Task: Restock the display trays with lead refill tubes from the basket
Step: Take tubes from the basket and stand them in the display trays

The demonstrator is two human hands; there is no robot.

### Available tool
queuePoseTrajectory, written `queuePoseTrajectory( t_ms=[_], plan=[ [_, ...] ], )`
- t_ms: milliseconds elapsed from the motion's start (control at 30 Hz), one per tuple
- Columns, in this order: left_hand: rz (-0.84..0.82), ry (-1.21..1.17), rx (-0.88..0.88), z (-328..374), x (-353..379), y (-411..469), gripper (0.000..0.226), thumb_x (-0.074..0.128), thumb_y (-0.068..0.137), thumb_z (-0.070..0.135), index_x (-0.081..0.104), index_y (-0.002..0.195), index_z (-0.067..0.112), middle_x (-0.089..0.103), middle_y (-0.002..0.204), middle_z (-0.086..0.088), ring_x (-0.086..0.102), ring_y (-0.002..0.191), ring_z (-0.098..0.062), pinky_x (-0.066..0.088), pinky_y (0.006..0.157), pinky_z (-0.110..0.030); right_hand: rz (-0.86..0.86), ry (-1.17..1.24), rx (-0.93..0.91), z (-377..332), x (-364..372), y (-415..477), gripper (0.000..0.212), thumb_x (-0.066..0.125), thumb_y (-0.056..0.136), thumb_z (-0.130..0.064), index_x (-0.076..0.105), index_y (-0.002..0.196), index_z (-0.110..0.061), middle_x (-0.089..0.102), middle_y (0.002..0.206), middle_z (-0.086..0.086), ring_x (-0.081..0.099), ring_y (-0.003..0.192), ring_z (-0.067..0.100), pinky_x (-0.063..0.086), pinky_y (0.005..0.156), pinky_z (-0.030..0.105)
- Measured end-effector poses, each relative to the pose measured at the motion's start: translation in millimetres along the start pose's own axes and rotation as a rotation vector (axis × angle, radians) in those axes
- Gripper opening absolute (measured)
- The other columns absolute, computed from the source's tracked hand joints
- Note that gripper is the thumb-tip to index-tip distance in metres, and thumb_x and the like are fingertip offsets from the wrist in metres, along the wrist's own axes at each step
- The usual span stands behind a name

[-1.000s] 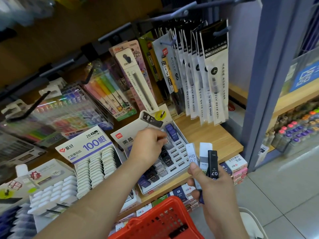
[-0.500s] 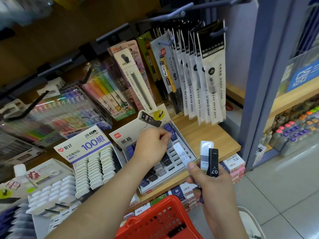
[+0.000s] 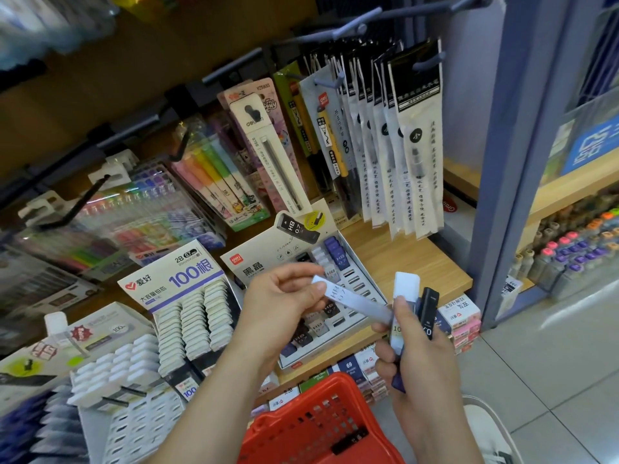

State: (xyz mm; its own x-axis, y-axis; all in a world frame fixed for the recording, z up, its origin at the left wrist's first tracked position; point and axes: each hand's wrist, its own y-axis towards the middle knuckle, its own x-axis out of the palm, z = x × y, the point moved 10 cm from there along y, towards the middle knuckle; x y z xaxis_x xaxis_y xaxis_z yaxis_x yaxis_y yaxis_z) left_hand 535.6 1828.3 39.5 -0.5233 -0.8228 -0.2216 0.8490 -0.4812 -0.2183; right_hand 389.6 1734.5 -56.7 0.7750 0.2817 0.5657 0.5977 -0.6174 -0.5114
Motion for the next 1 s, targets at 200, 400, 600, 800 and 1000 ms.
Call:
queuePoseTrajectory(
  t_ms=[200,400,600,800,1000],
  plan=[
    [0.216,-0.009,0.183,23,-53,-10,0.021,0.062,0.087,-0.003,0.072,0.088,0.015,0.068,0.072,0.002,0.065,0.071,-0.012,0.055,0.066,-0.020,-0.052,-0.016,0.064,4,4,0,0.014,0.059,0.092,-0.007,0.064,0.106,-0.009,0.055,0.055,0.002,0.044,0.050,0.013,0.031,0.037,0.019],
    [0.256,0.147,0.203,21,-115,-57,0.020,0.059,0.091,0.004,0.073,0.092,0.018,0.062,0.066,0.008,0.056,0.060,-0.004,0.052,0.060,-0.017,-0.399,-0.243,0.057,23,71,-35,0.028,0.072,0.078,-0.013,0.060,0.102,-0.007,0.062,0.061,0.005,0.058,0.050,0.012,0.035,0.038,0.021],
    [0.327,0.338,0.146,12,-220,-116,0.011,0.064,0.088,0.011,0.071,0.091,0.019,0.066,0.074,-0.011,0.063,0.065,-0.014,0.053,0.061,-0.020,-0.651,-0.471,0.175,92,139,-94,0.024,0.068,0.088,-0.015,0.057,0.106,-0.004,0.063,0.060,0.003,0.053,0.043,0.010,0.029,0.036,0.019],
    [0.577,0.434,0.143,2,-358,-178,0.016,0.067,0.085,0.000,0.065,0.080,0.015,0.062,0.062,-0.005,0.058,0.053,-0.015,0.053,0.057,-0.025,-0.734,-0.637,0.236,169,184,-137,0.020,0.065,0.093,-0.025,0.058,0.104,-0.009,0.066,0.067,0.008,0.053,0.046,0.012,0.032,0.037,0.021],
    [0.669,0.844,0.137,-12,-437,-207,0.012,0.066,0.086,0.005,0.072,0.092,0.013,0.067,0.071,-0.004,0.063,0.067,-0.023,0.050,0.067,-0.022,-0.695,-0.710,0.287,210,200,-151,0.021,0.065,0.090,-0.005,0.056,0.106,0.004,0.060,0.065,0.013,0.046,0.048,0.015,0.025,0.034,0.019]
  ],
)
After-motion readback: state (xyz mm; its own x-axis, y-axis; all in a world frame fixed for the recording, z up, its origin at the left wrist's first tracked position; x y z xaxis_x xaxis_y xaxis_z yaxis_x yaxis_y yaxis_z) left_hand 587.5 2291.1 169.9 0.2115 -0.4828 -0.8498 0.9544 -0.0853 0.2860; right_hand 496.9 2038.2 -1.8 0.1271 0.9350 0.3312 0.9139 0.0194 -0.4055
